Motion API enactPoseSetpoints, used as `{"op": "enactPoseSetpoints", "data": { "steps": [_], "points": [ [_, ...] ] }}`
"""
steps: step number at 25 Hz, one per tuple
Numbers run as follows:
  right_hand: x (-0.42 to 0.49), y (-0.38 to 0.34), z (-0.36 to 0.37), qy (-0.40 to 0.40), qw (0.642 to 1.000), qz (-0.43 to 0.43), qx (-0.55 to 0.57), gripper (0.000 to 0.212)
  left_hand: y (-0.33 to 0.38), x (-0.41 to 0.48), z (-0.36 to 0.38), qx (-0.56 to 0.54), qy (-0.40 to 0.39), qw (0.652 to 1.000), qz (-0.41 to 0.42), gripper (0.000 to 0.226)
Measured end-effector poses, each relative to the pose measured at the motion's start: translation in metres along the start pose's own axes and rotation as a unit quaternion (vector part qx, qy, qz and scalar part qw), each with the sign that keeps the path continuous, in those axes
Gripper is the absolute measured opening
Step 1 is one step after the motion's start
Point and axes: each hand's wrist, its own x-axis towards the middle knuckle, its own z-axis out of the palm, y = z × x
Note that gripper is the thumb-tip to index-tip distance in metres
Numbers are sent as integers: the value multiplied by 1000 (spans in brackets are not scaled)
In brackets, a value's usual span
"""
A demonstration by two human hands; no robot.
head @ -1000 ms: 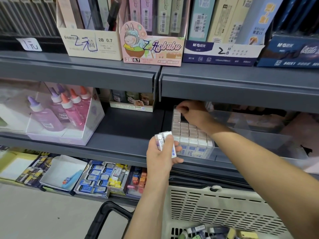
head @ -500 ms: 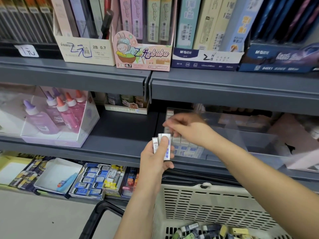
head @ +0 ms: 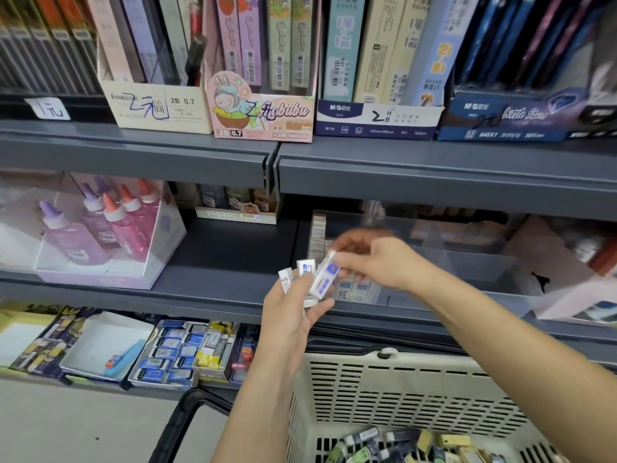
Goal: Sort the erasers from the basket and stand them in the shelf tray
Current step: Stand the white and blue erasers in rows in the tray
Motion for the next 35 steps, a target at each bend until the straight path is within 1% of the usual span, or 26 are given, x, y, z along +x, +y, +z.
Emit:
{"op": "enactPoseSetpoints", "data": {
  "steps": [2, 3, 4, 6, 7, 9, 10, 12, 14, 16, 17, 19, 20, 21, 22, 24, 25, 26, 27, 29, 30, 31, 32, 34, 35],
  "points": [
    [12, -2, -15, 45, 997, 25, 53, 11, 1, 2, -1, -21, 22, 1000, -5, 16],
    [19, -3, -22, 74, 995, 40, 59, 7, 1, 3, -2, -27, 29, 999, -9, 17],
    [28, -2, -27, 107, 993, 44, 32, 7, 2, 4, -2, -26, 32, 999, -12, 17],
    [48, 4, -31, 180, 979, 22, -89, 24, 1, 5, -2, -14, 34, 999, -17, 16],
    [57, 6, -29, 217, 966, 7, -141, 28, 1, 5, -2, -9, 35, 999, -19, 15],
    [72, 10, -22, 269, 945, -4, -184, 30, 1, 6, -2, -3, 31, 999, -19, 14],
    [80, 13, -18, 279, 941, 0, -192, 31, 1, 7, -3, -1, 30, 999, -17, 14],
    [93, 19, -13, 265, 938, 6, -225, 28, 2, 8, -6, -1, 28, 1000, -14, 15],
    [103, 26, -10, 242, 933, -11, -266, 25, 3, 9, -9, -8, 25, 1000, -13, 17],
    [107, 30, -9, 233, 934, -35, -269, 33, 4, 10, -12, -16, 27, 999, -14, 19],
    [108, 30, -9, 218, 941, -45, -253, 33, 5, 11, -13, -17, 30, 999, -15, 19],
    [108, 28, -8, 182, 951, -56, -245, 19, 5, 11, -13, -15, 33, 999, -13, 19],
    [108, 27, -7, 173, 946, -69, -265, 14, 4, 11, -13, -13, 34, 999, -12, 20],
    [108, 27, -8, 168, 942, -73, -281, 13, 4, 11, -13, -12, 34, 999, -10, 20],
    [108, 25, -10, 161, 942, -64, -287, 16, 4, 11, -14, -13, 35, 999, -10, 20],
    [107, 20, -14, 114, 947, 7, -300, 39, 4, 11, -14, -14, 37, 999, -10, 21],
    [107, 19, -16, 98, 949, 43, -297, 46, 4, 11, -14, -15, 38, 999, -11, 21],
    [107, 18, -17, 108, 952, 57, -282, 48, 4, 11, -15, -15, 37, 999, -11, 21],
    [107, 17, -16, 144, 954, 51, -259, 45, 4, 11, -15, -15, 37, 999, -11, 21],
    [106, 14, -13, 246, 947, 19, -203, 36, 4, 11, -15, -13, 37, 999, -10, 20],
    [105, 13, -11, 273, 941, 5, -198, 34, 4, 12, -15, -12, 38, 999, -10, 20],
    [105, 14, -10, 278, 938, -3, -206, 31, 3, 12, -15, -12, 39, 999, -10, 20],
    [106, 16, -8, 265, 937, -10, -227, 29, 3, 12, -15, -11, 40, 999, -11, 20],
    [105, 20, -9, 212, 938, -15, -272, 27, 3, 12, -15, -11, 40, 999, -13, 20],
    [105, 23, -9, 188, 942, -23, -277, 26, 3, 13, -16, -11, 40, 999, -12, 20]
  ]
}}
